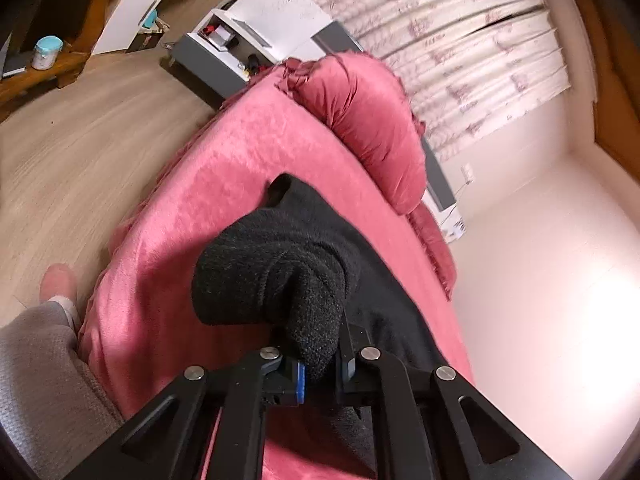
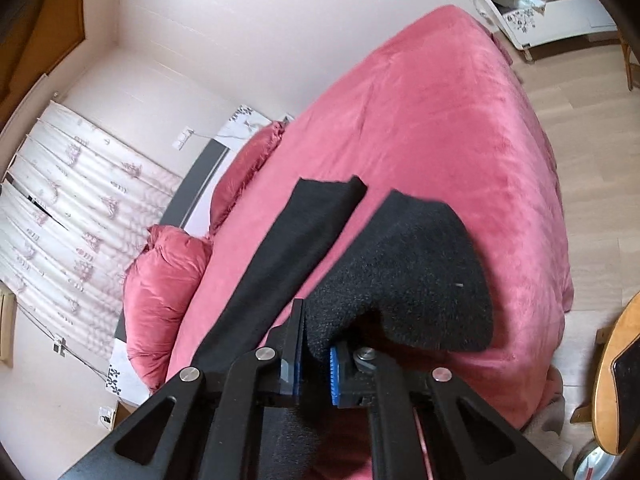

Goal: Fold large clothes

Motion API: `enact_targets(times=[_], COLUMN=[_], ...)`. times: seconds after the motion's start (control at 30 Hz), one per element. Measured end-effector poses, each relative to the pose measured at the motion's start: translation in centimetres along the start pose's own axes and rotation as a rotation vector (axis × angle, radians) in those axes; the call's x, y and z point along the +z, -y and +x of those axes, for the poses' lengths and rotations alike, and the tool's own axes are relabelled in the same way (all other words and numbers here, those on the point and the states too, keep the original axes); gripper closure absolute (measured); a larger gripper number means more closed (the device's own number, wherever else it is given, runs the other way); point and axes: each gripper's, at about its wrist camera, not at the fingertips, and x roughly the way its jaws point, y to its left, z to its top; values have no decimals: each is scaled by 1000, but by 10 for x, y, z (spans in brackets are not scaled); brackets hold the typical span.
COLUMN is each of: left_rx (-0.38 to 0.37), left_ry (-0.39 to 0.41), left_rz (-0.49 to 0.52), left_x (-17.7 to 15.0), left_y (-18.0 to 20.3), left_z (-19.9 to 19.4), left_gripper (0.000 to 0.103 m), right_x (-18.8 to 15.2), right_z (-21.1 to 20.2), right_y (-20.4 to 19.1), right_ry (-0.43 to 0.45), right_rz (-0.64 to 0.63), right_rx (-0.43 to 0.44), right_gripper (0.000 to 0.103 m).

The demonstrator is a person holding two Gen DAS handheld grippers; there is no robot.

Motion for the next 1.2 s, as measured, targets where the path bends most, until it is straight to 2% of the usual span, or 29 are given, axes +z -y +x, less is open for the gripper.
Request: enact_targets(times=[0.2,0.37,0.5,0.6,0.7,0.9,1.1,1.2], left_rx=[-20,-34,10,-5,-47,-107,-105,-86], left_ry=[-19,-18,-36,-54,-48,-22,-14,-20], left_rz=[-40,-30,-25,-90,-140,-116,-126,-91], left_x=[-3,-11,-11,-9,-2,29,62,76], left_y=[-5,0,-2,-4,4,44,67,84], left_z=[-16,-46,-44,-29,-19,4,50,80], left_gripper=[94,94,94,94,94,93,92,92], right_x=[5,6,8,12,17,45,82,98], right_z=[-18,-45,-56,-44,-26,12,68,103], right_y=[7,15,23,26,24,-9,-45,-58], right_ry=[24,35,33,2,-15,-20,-43,-55], right_rz=[29,34,41,53,112,108,85,100], right_rx=[1,12,14,3,41,108,132,130], right_gripper=[95,95,95,95,95,95,95,95])
